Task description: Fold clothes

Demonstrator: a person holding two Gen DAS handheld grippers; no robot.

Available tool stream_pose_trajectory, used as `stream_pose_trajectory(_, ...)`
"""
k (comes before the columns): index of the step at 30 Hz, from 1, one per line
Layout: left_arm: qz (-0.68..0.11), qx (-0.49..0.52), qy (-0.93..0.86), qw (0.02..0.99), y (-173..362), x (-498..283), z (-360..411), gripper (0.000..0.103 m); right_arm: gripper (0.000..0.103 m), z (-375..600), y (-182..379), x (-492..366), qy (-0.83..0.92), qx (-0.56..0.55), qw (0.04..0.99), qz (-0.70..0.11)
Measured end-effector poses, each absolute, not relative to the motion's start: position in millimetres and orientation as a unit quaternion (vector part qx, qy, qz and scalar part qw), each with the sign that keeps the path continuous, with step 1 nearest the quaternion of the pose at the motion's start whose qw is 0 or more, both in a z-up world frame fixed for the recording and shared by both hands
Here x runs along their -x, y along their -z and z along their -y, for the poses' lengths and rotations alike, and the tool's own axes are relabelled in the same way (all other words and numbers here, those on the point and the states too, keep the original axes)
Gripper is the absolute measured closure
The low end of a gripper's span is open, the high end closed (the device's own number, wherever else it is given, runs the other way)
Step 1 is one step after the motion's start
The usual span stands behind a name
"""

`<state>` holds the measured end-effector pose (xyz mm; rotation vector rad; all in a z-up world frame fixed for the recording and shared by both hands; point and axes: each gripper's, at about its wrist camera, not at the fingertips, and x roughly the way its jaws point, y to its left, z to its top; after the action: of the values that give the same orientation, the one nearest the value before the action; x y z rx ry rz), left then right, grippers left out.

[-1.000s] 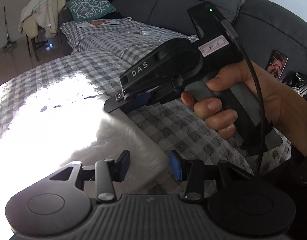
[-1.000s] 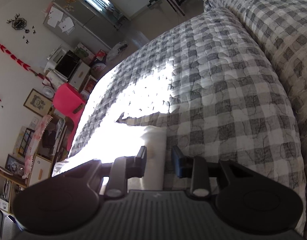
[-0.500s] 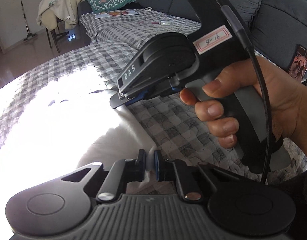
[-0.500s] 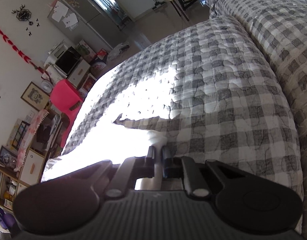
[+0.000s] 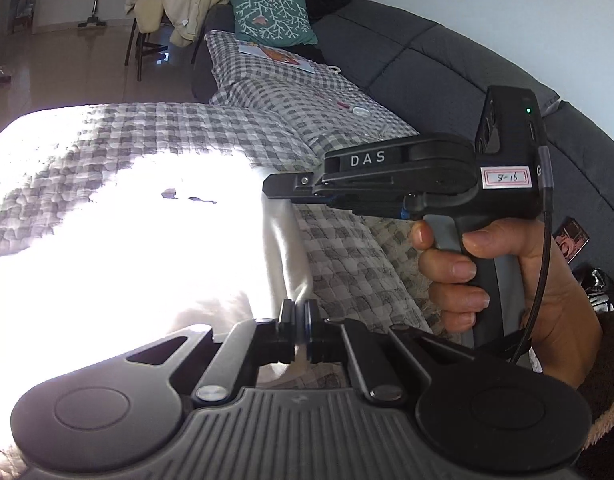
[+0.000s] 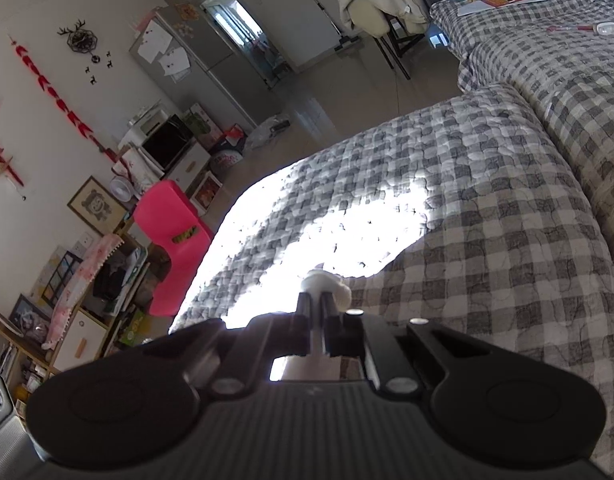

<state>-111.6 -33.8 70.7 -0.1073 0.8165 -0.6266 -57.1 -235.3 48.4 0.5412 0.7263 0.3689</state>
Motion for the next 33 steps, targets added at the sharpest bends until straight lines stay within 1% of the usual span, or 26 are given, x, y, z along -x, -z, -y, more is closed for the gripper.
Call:
stream_pose_trajectory(9,-0.373,0.104,0.266,0.883,-84,115,-47,0.101,0.096,179,-66,45,-0.221,-0.249,0.881,-0.336)
stream_pose_trajectory(17,-0.366,0.134,0.216,0.895,-90,119,-109,0.101,0.096,103,-70,25,-0.272,-0.229,0.871,-0.340)
stream_pose_trajectory(29,-0.368,0.158,0.120,0.908,-86,128,-187,0.101,0.096,6,-60,6,-0.330,-0.220,0.845,-0.359)
stream_pose_trajectory(33,-0.393,0.158,0.090,0.901,-72,124,-205,0.101,0.096,-23,-48,-2,-0.339,-0.206,0.838,-0.376)
